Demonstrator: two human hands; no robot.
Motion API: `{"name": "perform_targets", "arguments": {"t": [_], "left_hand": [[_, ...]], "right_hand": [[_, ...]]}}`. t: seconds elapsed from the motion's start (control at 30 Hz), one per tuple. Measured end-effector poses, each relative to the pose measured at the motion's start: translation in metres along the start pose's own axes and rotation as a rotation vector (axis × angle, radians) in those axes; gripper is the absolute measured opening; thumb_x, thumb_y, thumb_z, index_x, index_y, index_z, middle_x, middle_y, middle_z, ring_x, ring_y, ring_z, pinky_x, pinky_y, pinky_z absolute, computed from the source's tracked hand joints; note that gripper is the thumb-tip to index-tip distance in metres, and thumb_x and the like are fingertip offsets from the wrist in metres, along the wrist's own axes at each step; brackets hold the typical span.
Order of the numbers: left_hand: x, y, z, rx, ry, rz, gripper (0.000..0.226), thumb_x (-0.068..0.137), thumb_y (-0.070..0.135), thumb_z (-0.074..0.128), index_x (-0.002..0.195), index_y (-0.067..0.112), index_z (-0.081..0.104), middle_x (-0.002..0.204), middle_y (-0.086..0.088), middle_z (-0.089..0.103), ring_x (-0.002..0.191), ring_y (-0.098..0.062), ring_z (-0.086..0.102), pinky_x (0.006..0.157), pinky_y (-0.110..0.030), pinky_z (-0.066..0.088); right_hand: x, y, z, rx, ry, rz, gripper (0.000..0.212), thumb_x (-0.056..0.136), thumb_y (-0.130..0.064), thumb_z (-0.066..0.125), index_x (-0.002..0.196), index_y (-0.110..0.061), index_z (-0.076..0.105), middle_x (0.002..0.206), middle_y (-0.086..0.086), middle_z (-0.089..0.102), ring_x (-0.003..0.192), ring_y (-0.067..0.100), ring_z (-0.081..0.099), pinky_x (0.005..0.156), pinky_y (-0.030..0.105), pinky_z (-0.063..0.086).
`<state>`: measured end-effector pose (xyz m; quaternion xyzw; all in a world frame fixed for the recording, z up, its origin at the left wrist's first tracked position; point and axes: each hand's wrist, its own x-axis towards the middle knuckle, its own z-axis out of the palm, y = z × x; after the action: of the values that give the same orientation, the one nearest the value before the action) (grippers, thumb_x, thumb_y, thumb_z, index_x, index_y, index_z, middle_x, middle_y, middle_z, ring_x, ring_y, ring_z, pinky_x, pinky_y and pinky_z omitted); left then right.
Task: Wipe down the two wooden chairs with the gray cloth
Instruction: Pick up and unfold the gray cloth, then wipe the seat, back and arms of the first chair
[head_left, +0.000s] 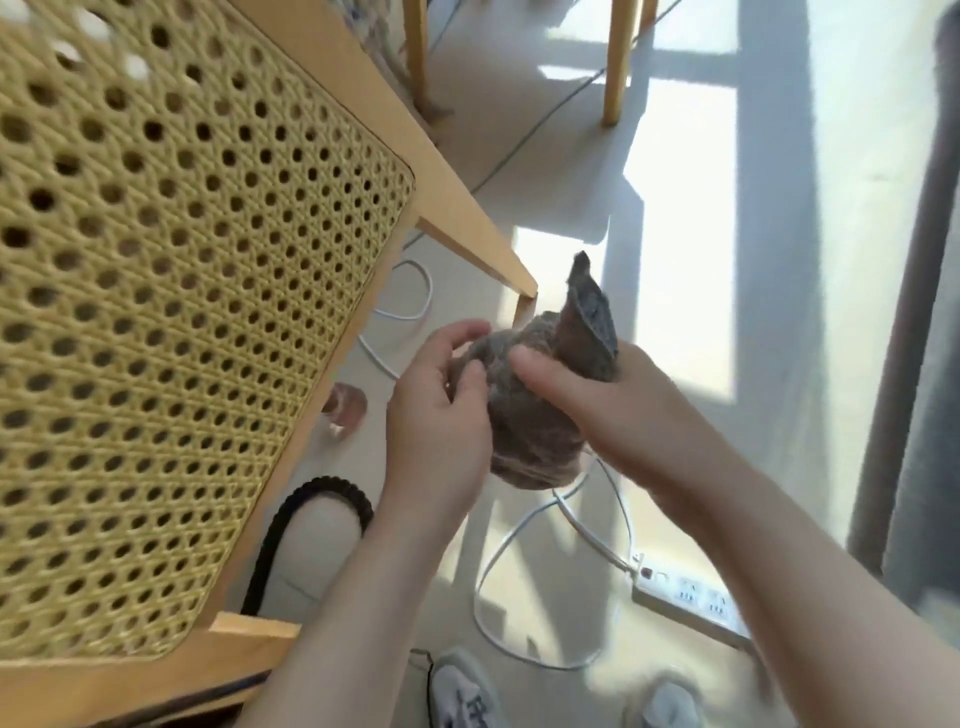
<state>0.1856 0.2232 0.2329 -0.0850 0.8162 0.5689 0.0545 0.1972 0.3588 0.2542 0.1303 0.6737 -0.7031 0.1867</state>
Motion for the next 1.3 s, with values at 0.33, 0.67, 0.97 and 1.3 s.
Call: {"name": "perform_targets", "arguments": {"t": [0.33,0.67,0.97,1.3], "left_hand": [[-0.084,0.2,-0.1,0.078,0.288,0.251,0.028,0.089,0.003,0.043,0.093,0.028,0.054,0.078,0.017,0.053,0.07,0.001,0.052,0.065,-0.019,0.044],[-0.16,0.294,-0.264,0.096,0.53,0.073,0.022,0.076,0.045,0.071,0.088,0.032,0.057,0.086,0.02,0.063,0.079,-0.001,0.06,0.069,-0.019,0.048],[-0.294,0.315,-0.389,0.264,0.752,-0.103,0.029,0.093,0.048,0.048,0.089,0.031,0.072,0.084,0.012,0.063,0.084,-0.006,0.057,0.071,-0.029,0.046],[-0.472,0.299,-0.393,-0.096,1.311,-0.342,0.022,0.095,0.018,0.054,0.077,0.023,0.065,0.081,0.007,0.059,0.082,0.001,0.054,0.077,-0.028,0.044]], "right_hand": [[-0.084,-0.2,0.045,0.045,-0.124,-0.044,0.018,0.088,-0.004,0.053,0.098,-0.007,0.067,0.089,0.014,0.073,0.085,0.03,0.07,0.084,0.046,0.055],[-0.161,-0.311,0.189,0.233,-0.539,0.277,0.054,0.092,-0.048,0.044,0.12,-0.007,0.065,0.111,0.015,0.07,0.102,0.025,0.068,0.084,0.034,0.057],[-0.26,-0.358,0.305,-0.097,-0.78,0.159,0.028,0.096,-0.016,0.05,0.109,0.0,0.069,0.12,0.03,0.059,0.105,0.034,0.06,0.098,0.049,0.046],[-0.401,-0.314,0.365,-0.431,-1.181,-0.086,0.043,0.09,0.01,0.05,0.115,-0.02,0.068,0.111,0.0,0.071,0.103,0.015,0.068,0.089,0.033,0.055]]}}
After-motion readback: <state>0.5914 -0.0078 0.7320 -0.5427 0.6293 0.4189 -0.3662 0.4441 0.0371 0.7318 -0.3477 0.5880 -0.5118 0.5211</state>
